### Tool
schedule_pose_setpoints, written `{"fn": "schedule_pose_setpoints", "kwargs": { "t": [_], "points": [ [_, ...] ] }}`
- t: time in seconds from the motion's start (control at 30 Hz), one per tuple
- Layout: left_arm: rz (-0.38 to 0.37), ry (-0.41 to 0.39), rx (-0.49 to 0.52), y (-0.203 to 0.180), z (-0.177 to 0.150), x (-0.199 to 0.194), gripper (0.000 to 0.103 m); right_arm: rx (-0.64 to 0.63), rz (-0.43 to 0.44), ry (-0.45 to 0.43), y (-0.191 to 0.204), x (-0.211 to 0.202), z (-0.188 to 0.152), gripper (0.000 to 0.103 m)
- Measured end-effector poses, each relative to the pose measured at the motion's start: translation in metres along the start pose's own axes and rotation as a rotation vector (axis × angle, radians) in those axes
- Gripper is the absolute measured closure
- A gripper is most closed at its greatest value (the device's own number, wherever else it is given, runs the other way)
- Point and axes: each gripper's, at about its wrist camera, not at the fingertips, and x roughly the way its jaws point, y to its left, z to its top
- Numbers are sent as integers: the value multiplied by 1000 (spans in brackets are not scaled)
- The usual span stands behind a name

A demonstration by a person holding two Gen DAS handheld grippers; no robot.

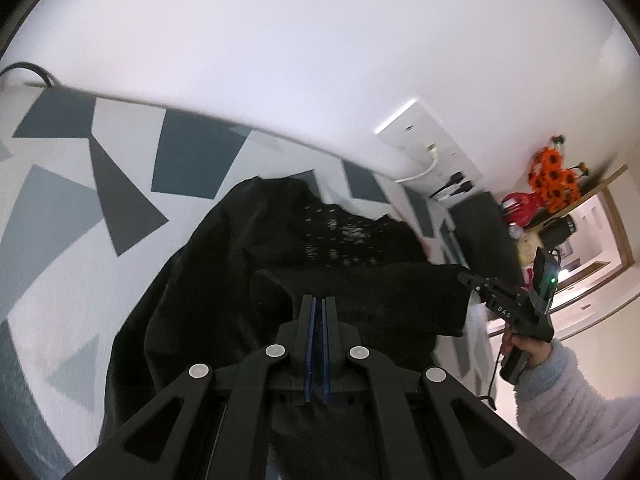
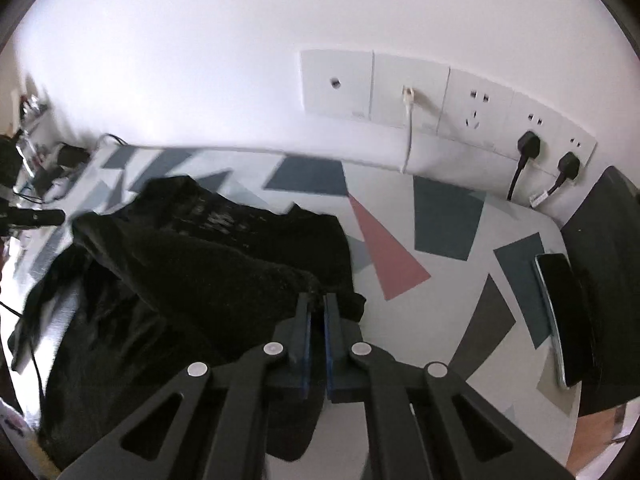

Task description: Fold clothes

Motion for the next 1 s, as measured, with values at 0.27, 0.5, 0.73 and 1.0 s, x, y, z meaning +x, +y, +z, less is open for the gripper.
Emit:
{"fn": "schedule_pose_setpoints", "kwargs": {
  "t": [0.27, 0.5, 0.73, 1.0],
  "points": [
    [83, 97, -62, 28, 14, 39, 100, 2, -28, 108, -12, 54, 1, 91],
    [108, -10, -136, 43, -7, -15, 0, 261, 82, -134, -30, -4, -1, 14],
    [263, -47, -134, 55, -62, -83, 0, 314, 161, -149, 5, -31, -18, 10],
    [426, -18, -127, 57, -141, -129, 0, 232, 193, -87, 79, -44, -52, 10]
  ]
}}
